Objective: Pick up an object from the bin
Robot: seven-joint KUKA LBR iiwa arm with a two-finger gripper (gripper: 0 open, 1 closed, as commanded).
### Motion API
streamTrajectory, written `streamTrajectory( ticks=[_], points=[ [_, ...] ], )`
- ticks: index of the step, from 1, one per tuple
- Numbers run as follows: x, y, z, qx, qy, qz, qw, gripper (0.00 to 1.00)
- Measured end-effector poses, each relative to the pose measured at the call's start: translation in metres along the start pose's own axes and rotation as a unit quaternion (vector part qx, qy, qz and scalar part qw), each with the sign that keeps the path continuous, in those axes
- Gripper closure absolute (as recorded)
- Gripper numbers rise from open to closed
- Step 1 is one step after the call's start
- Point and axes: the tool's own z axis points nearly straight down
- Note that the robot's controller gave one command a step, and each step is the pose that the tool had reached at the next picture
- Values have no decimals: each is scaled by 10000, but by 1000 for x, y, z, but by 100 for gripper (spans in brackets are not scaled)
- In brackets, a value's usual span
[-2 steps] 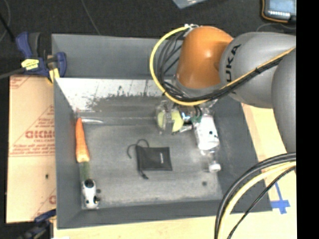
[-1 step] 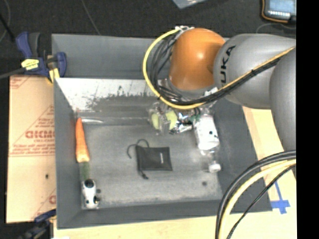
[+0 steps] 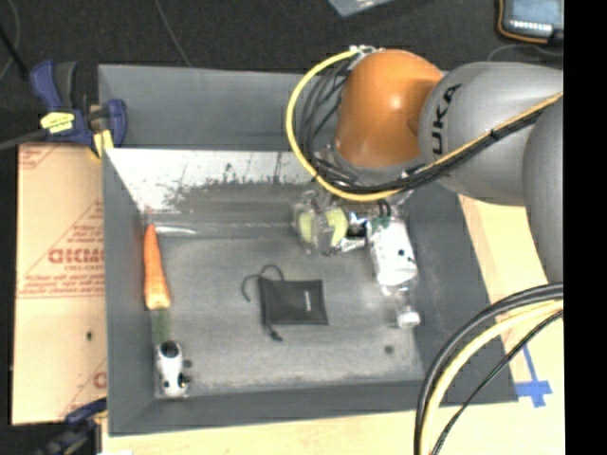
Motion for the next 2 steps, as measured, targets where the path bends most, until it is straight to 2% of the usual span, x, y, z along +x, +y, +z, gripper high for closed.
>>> streamTrajectory(
  ticks=[1,2],
  points=[
    [9,-17,0,22,-4,988,9951,100],
    [23,-47,-12,7,-16,791,9969,100]
  ],
)
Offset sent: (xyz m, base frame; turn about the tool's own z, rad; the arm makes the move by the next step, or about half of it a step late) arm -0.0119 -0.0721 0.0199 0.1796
